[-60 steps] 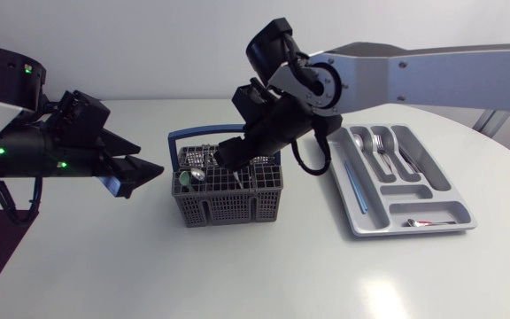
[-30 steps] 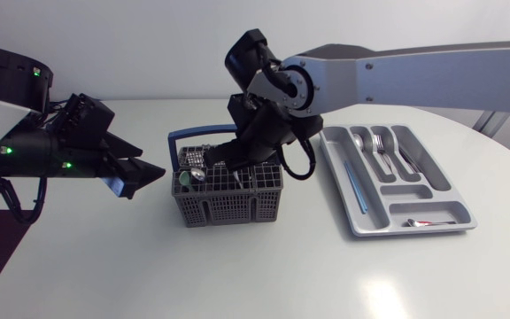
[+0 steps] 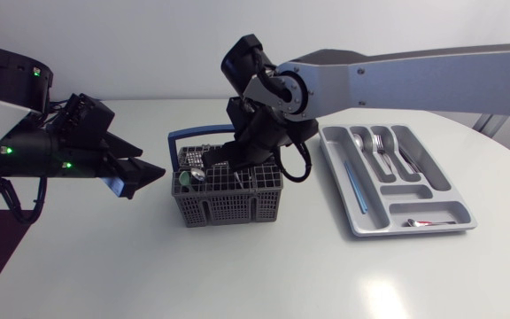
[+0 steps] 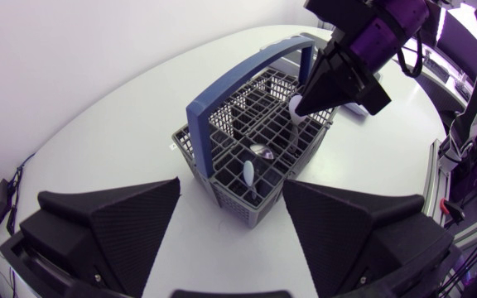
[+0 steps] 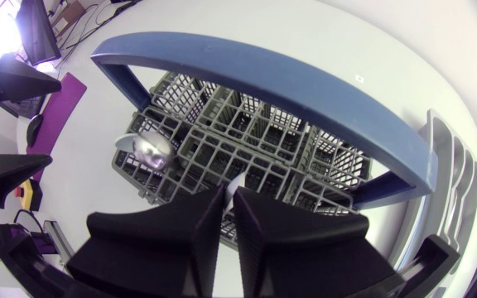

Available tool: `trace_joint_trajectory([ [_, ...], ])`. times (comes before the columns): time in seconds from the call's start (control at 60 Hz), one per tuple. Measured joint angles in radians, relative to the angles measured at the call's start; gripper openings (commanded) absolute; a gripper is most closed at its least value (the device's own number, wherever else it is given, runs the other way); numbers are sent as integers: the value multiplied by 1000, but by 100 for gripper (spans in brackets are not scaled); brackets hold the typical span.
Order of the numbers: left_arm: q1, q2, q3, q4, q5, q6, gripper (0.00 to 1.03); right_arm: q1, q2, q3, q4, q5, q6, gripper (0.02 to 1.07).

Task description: Unload the cutlery basket into the drawer organizer.

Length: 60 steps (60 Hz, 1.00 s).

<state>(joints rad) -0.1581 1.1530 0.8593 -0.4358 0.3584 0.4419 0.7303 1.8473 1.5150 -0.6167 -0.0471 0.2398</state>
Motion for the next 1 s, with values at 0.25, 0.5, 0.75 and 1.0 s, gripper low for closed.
trace_joint_trajectory([
  [0.25, 0, 0, 0, 0, 0, 0, 86, 0, 0, -16, 53, 12, 0, 8],
  [0.5, 0, 0, 0, 0, 0, 0, 86, -5, -21, -47, 68, 14, 0, 8],
  [0.75, -2, 0, 0, 0, 0, 0, 86, -41, -125, -125, 100, -43, 0, 8],
  [1.0, -26, 0, 0, 0, 0, 0, 86, -146, -275, -242, 216, -243, 13, 8],
])
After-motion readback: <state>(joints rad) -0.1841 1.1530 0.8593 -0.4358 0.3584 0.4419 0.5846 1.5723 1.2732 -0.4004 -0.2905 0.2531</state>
